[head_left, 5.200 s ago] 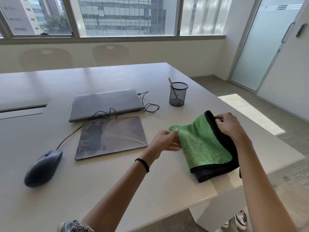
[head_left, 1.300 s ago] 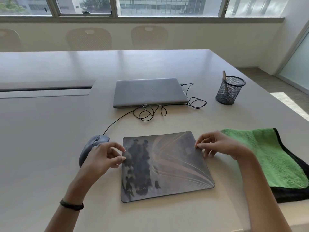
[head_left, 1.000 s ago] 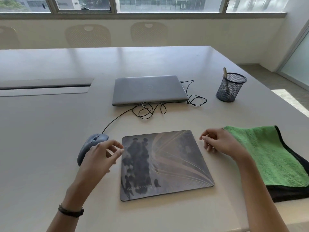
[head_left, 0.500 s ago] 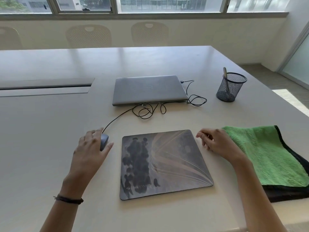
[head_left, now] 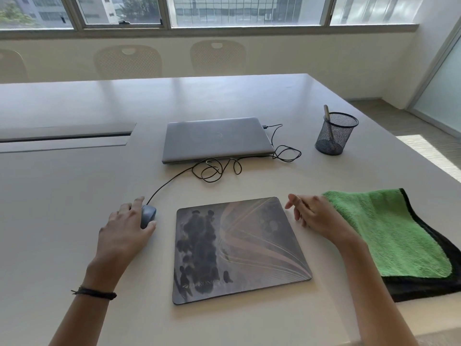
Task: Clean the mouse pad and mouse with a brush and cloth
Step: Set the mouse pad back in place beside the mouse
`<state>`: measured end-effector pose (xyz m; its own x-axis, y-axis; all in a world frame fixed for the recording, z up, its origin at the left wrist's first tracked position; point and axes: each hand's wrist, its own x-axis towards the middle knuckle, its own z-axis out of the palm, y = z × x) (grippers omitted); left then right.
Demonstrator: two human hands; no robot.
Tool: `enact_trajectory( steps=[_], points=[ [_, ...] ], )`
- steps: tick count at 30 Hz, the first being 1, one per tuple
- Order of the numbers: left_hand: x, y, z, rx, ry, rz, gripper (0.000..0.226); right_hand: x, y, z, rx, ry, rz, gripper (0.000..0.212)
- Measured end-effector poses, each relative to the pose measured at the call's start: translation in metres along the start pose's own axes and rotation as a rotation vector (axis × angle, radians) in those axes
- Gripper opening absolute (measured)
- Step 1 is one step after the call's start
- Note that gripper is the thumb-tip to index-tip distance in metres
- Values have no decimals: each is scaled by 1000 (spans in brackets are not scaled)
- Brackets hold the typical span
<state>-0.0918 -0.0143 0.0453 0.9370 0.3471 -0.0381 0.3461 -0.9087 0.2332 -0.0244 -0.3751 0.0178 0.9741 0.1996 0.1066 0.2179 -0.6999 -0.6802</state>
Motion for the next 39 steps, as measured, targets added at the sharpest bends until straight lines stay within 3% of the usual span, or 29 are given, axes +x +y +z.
enact_trajectory(
  steps=[14,26,39],
  points=[
    [-16,29,-4,-58,85,141,60,1,1,2,-62,-13,16,50],
    [-33,98,14,-141,15,357,62,1,3,2,-29,-13,15,52],
    [-41,138,33,10,-37,389,57,1,3,2,-15,-13,20,51]
  ],
)
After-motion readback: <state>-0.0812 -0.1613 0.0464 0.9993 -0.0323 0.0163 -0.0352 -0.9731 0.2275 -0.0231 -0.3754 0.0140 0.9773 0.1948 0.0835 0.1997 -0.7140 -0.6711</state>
